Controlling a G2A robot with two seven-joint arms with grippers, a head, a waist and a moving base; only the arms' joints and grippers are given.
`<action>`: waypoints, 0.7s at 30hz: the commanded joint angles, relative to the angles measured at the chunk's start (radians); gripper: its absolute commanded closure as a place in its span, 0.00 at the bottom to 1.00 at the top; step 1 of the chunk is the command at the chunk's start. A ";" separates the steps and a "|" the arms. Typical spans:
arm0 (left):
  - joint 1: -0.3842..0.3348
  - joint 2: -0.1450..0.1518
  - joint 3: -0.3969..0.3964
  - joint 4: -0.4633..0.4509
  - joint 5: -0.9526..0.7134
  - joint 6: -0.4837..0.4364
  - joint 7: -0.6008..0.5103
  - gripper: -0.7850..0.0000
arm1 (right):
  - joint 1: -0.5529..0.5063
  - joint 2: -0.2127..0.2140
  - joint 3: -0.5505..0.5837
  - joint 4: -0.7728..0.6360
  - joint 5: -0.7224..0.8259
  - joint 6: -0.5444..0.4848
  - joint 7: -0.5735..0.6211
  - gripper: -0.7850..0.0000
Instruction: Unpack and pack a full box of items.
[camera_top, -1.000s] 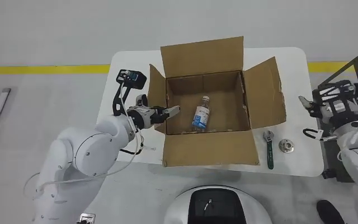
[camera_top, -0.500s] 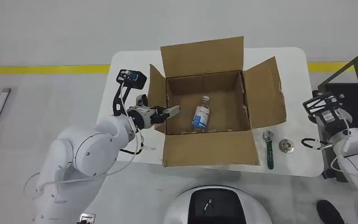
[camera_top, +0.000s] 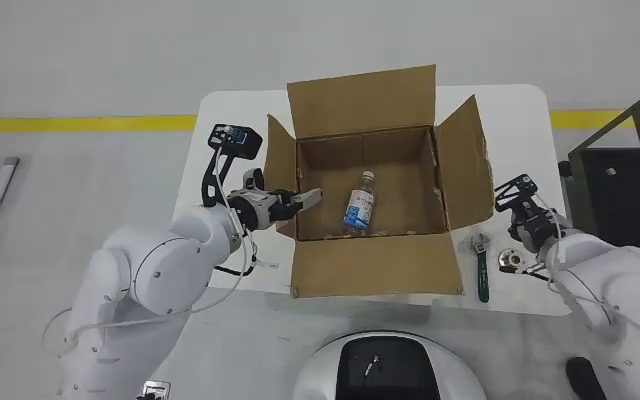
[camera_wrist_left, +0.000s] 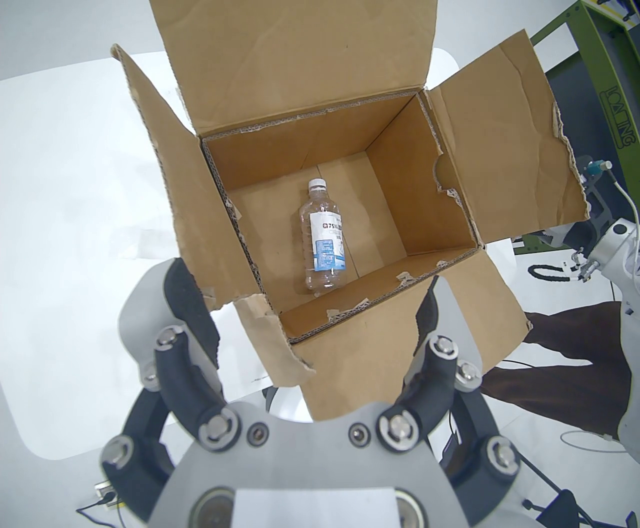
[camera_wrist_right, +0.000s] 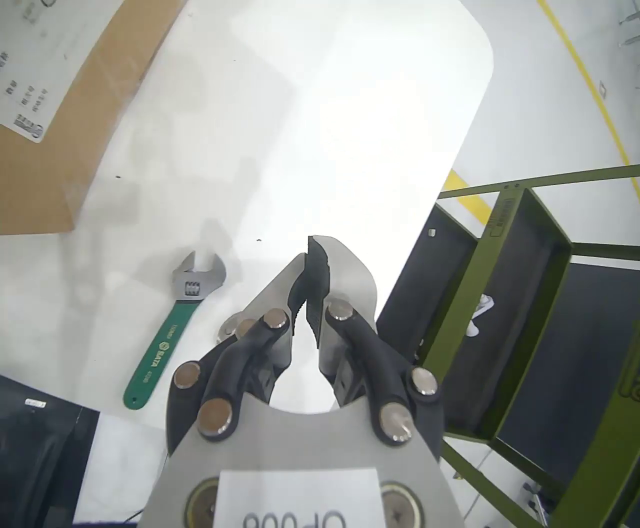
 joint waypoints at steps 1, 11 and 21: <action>0.000 0.000 0.000 0.000 0.000 0.000 0.000 0.00 | 0.014 -0.001 -0.002 0.011 0.066 0.005 0.040 1.00; 0.000 0.000 0.000 0.000 0.000 0.000 0.000 0.00 | -0.006 -0.003 0.045 0.024 0.318 0.112 0.142 1.00; 0.000 0.000 0.000 0.000 0.000 0.000 0.000 0.00 | -0.030 -0.003 0.062 0.010 0.332 0.150 0.147 1.00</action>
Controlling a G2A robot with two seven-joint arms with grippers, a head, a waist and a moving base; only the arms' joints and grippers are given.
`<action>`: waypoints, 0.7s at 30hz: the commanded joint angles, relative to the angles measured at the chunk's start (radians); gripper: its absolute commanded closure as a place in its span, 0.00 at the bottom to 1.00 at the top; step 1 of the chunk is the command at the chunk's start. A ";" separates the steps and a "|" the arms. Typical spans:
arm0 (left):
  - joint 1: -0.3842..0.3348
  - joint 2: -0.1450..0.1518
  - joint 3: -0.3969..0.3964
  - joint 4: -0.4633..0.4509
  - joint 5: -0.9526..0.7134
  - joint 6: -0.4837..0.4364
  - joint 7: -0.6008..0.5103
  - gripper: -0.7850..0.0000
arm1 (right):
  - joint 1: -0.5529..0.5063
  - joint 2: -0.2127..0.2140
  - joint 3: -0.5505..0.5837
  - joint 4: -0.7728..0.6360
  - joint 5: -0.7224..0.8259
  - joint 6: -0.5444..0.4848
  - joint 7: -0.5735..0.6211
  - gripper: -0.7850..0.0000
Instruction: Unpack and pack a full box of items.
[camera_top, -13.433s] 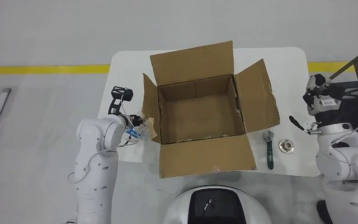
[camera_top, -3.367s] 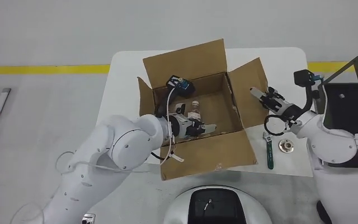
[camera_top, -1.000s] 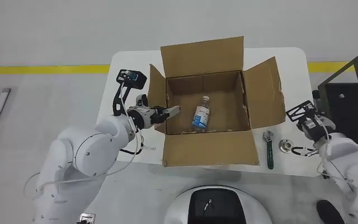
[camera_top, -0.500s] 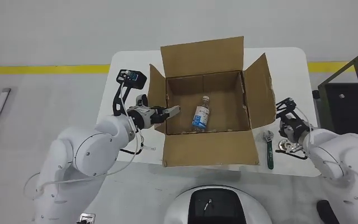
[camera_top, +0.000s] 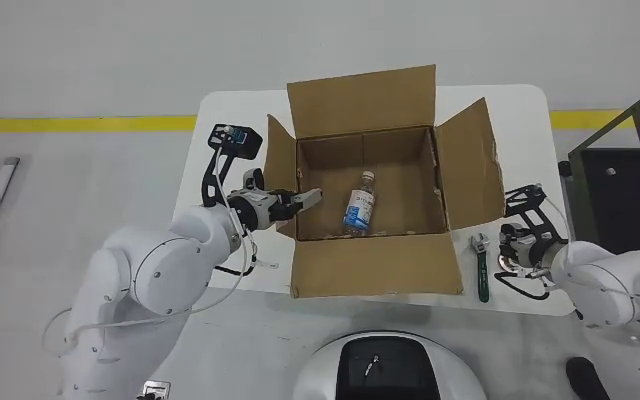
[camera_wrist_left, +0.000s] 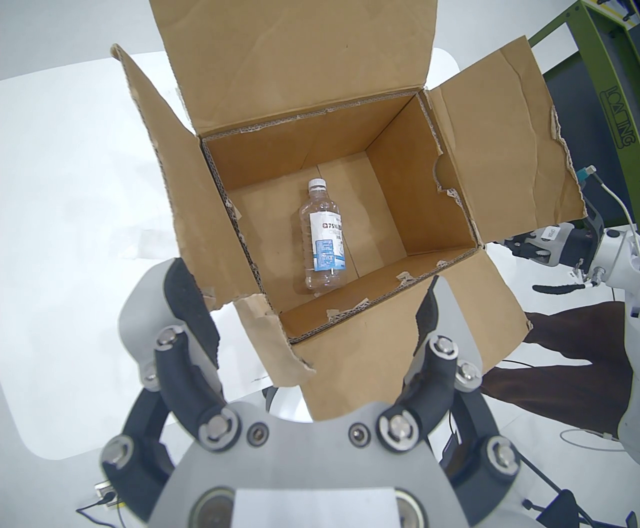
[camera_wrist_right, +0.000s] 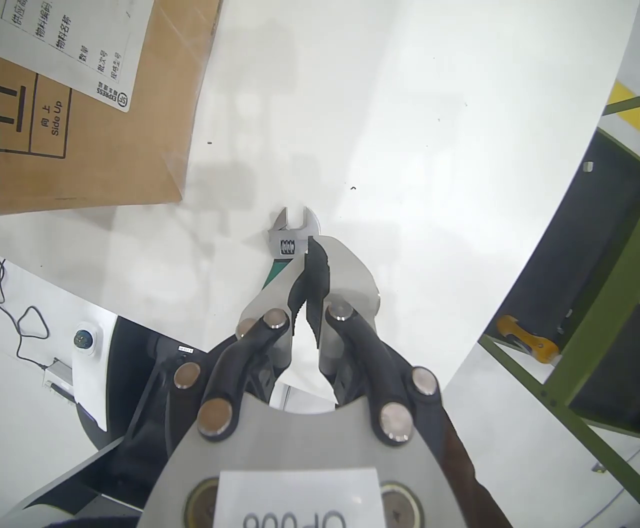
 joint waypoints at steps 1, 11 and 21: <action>0.000 0.000 0.000 0.000 0.000 0.000 0.000 0.00 | 0.000 0.000 0.000 0.000 0.000 0.000 0.000 1.00; 0.000 0.000 0.000 0.000 0.000 0.000 0.000 0.00 | -0.061 -0.005 -0.066 -0.058 -0.074 0.181 0.057 1.00; 0.000 0.000 0.000 0.000 0.000 0.000 0.000 0.00 | -0.026 -0.009 -0.119 -0.031 -0.110 0.339 0.230 0.81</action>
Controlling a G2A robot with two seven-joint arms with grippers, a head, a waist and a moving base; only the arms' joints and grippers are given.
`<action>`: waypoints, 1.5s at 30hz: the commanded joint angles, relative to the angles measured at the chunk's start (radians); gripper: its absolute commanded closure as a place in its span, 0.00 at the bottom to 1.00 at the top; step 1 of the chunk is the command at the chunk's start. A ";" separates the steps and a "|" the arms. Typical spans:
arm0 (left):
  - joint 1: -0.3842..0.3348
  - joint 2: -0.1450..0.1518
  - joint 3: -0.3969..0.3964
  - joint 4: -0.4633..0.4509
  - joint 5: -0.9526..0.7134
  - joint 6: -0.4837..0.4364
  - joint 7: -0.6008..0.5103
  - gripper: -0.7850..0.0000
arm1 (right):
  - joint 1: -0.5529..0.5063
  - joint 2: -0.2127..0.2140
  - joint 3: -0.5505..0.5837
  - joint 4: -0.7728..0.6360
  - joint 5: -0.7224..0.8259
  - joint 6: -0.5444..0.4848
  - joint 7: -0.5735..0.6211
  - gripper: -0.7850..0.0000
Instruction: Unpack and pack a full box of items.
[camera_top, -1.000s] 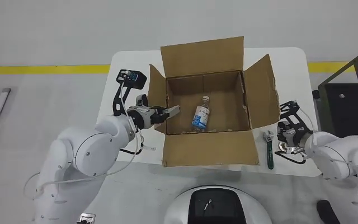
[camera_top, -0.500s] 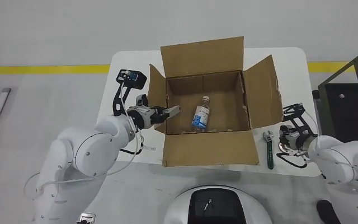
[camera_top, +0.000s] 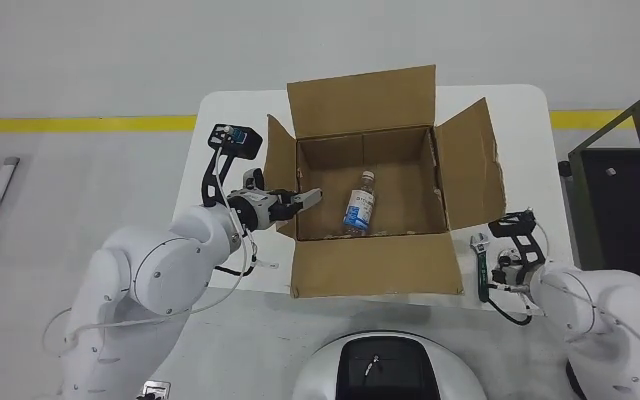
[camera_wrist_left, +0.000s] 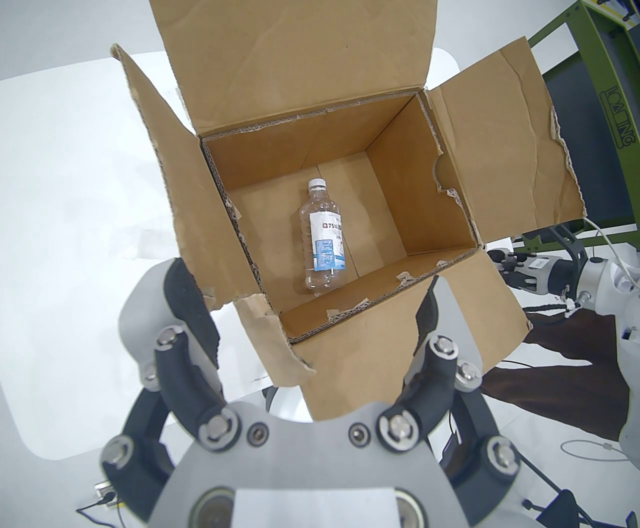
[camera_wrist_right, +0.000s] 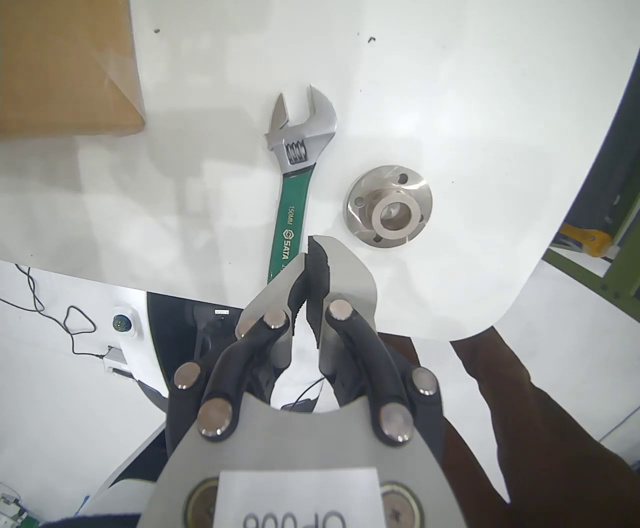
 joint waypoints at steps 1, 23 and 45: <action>0.000 0.000 0.000 0.000 0.000 0.000 0.000 0.00 | 0.014 -0.001 -0.005 0.015 0.012 0.007 0.011 0.82; 0.000 0.000 0.000 0.000 0.000 0.000 0.000 0.00 | 0.080 -0.002 -0.089 0.125 -0.015 0.011 0.003 0.64; 0.000 0.000 0.000 0.000 0.000 0.000 0.000 0.00 | 0.072 -0.005 -0.100 0.150 0.006 0.022 -0.070 0.69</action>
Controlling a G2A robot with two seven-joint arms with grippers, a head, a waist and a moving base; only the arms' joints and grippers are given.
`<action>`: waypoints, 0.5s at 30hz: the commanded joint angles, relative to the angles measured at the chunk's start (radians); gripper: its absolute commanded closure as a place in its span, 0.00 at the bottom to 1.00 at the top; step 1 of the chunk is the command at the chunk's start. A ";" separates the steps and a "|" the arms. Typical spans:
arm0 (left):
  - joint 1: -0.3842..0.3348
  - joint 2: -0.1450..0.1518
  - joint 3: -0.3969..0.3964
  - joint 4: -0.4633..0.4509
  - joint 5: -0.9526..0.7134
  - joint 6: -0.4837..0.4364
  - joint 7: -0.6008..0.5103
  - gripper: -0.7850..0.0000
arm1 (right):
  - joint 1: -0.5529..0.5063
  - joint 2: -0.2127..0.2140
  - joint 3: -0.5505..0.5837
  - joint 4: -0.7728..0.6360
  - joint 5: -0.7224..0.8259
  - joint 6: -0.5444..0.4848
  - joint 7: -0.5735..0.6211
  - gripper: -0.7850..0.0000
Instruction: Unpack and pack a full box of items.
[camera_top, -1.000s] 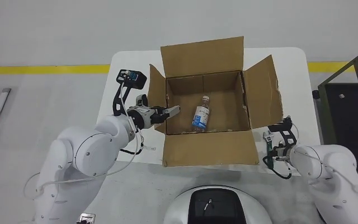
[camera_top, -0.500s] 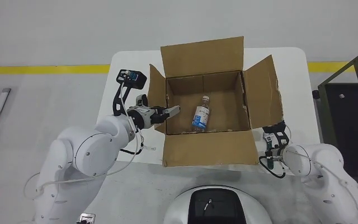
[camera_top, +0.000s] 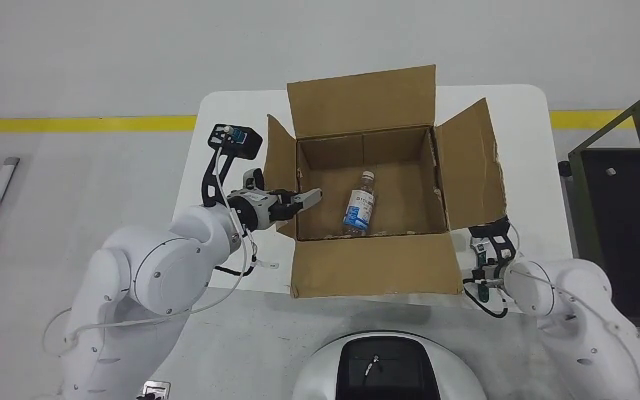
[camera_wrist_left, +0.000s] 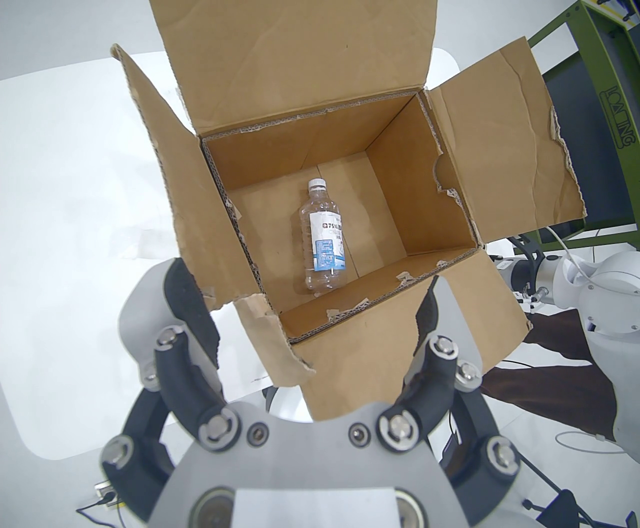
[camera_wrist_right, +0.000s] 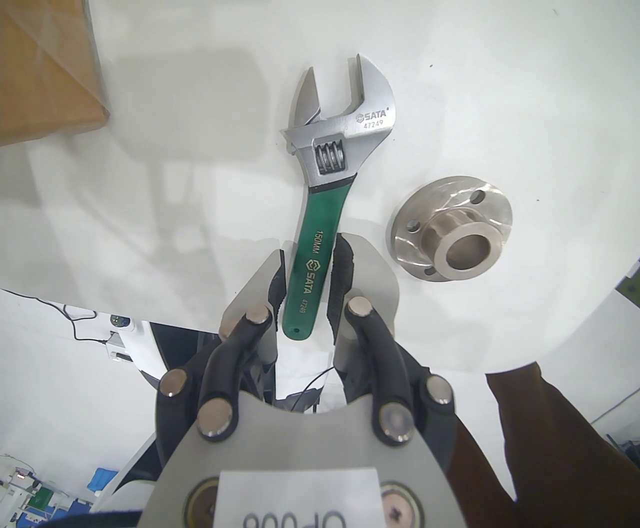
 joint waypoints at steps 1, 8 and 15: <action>0.000 0.000 0.000 0.000 0.000 0.000 0.000 0.00 | -0.006 0.000 -0.001 -0.001 0.007 -0.007 -0.016 0.68; 0.000 0.000 0.000 0.000 0.000 0.000 0.000 0.00 | -0.015 0.001 -0.001 -0.008 0.004 -0.008 -0.021 0.68; 0.000 0.000 0.000 0.000 0.000 0.000 0.000 0.00 | -0.019 0.002 -0.002 -0.005 0.001 -0.011 -0.032 0.68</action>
